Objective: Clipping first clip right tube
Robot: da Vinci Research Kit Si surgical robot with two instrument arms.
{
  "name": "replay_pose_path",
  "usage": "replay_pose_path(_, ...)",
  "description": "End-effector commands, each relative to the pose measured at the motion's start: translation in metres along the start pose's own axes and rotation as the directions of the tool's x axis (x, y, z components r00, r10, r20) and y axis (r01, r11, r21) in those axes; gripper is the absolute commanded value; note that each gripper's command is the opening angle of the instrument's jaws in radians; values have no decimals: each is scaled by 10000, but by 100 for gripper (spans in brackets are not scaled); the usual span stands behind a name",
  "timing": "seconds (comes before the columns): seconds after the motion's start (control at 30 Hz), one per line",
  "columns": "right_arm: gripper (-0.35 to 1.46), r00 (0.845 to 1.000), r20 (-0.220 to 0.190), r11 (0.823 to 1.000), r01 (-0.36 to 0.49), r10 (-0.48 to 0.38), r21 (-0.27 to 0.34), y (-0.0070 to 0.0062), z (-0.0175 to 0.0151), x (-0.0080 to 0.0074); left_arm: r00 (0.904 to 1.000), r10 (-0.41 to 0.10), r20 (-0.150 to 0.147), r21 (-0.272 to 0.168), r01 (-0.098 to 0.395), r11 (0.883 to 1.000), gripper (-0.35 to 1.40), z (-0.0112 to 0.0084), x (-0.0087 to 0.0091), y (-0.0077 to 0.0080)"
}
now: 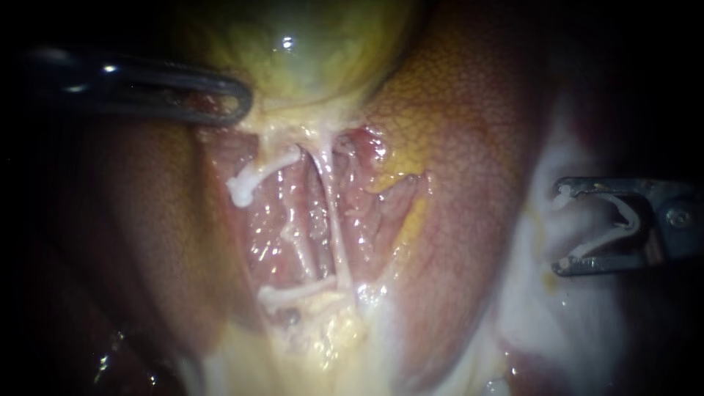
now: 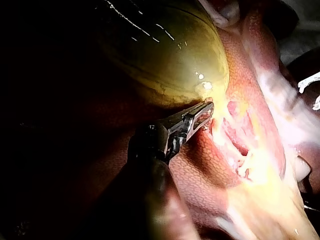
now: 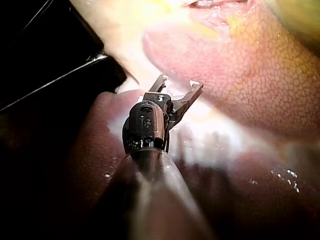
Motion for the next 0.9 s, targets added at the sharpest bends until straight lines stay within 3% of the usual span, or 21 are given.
replay_pose_path(0.03,50,10000,4,10000,-4,4,-2,0,1,0,10000,13,29,16,-13,10000,-35,-3,-3,0)
replay_pose_path(0.4,50,9995,-278,9988,-113,126,479,1,13,13,10000,20,57,-60,-20,10000,-35,0,2,-3)
replay_pose_path(0.63,50,9886,-1317,9953,-643,734,717,0,30,28,10000,28,65,-79,-28,10000,-35,1,4,-3)
replay_pose_path(0.9,50,9709,-1977,9871,-1146,1351,1117,-3,54,48,10000,66,74,-41,-65,10000,-35,12,13,-8)
